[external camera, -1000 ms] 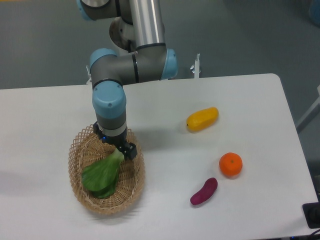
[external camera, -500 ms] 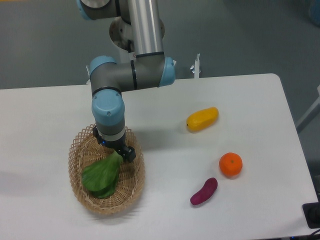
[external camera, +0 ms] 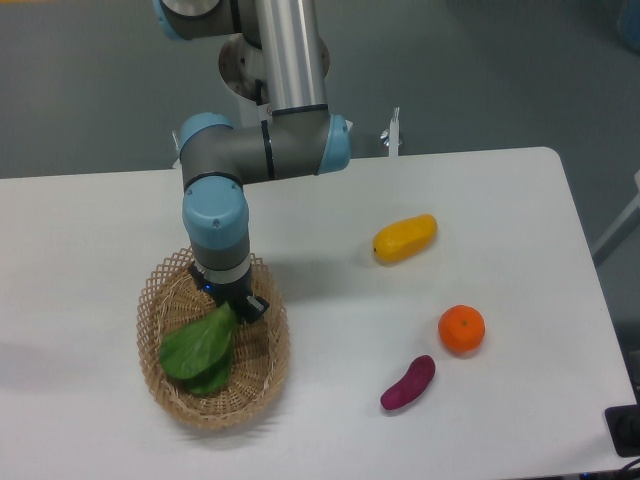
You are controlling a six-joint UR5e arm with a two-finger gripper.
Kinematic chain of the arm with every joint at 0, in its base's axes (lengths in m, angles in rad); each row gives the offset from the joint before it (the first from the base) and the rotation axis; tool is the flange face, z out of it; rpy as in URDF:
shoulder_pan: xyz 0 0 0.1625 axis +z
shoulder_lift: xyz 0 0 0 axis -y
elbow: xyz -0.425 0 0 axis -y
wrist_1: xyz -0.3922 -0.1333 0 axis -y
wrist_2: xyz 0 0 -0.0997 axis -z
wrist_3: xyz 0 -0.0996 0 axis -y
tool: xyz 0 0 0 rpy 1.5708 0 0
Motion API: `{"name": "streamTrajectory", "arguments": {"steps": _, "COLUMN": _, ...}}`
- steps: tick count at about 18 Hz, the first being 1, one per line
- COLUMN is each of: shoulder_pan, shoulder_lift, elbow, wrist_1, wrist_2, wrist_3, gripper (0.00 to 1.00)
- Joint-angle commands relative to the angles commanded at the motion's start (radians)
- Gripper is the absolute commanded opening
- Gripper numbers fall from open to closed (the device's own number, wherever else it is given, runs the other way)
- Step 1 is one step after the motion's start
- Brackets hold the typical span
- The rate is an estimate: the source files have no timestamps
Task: Pick up the green vegetable from the basket
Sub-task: 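Lift the bok choy out of the basket and carry it beside the orange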
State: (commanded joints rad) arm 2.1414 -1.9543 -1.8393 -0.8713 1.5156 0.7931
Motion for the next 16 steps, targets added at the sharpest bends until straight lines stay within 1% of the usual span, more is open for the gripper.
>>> {"name": "streamTrajectory", "arguments": {"steps": 4, "shoulder_pan": 0.006, "shoulder_lift": 0.014, "elbow": 0.018, "wrist_1": -0.003, "wrist_2": -0.002, "wrist_3": 0.008, "gripper": 0.34}}
{"name": "streamTrajectory", "arguments": {"steps": 8, "shoulder_pan": 0.041, "shoulder_lift": 0.061, "elbow": 0.046, "wrist_1": -0.011, "wrist_2": -0.008, "wrist_3": 0.012, "gripper": 0.33}}
{"name": "streamTrajectory", "arguments": {"steps": 10, "shoulder_pan": 0.083, "shoulder_lift": 0.083, "elbow": 0.078, "wrist_1": -0.024, "wrist_2": -0.012, "wrist_3": 0.014, "gripper": 0.33}}
{"name": "streamTrajectory", "arguments": {"steps": 12, "shoulder_pan": 0.115, "shoulder_lift": 0.087, "elbow": 0.104, "wrist_1": -0.025, "wrist_2": -0.012, "wrist_3": 0.014, "gripper": 0.33}}
{"name": "streamTrajectory", "arguments": {"steps": 13, "shoulder_pan": 0.142, "shoulder_lift": 0.087, "elbow": 0.121, "wrist_1": -0.025, "wrist_2": -0.012, "wrist_3": 0.017, "gripper": 0.33}}
{"name": "streamTrajectory", "arguments": {"steps": 16, "shoulder_pan": 0.221, "shoulder_lift": 0.089, "elbow": 0.162, "wrist_1": -0.029, "wrist_2": -0.02, "wrist_3": 0.096, "gripper": 0.33}}
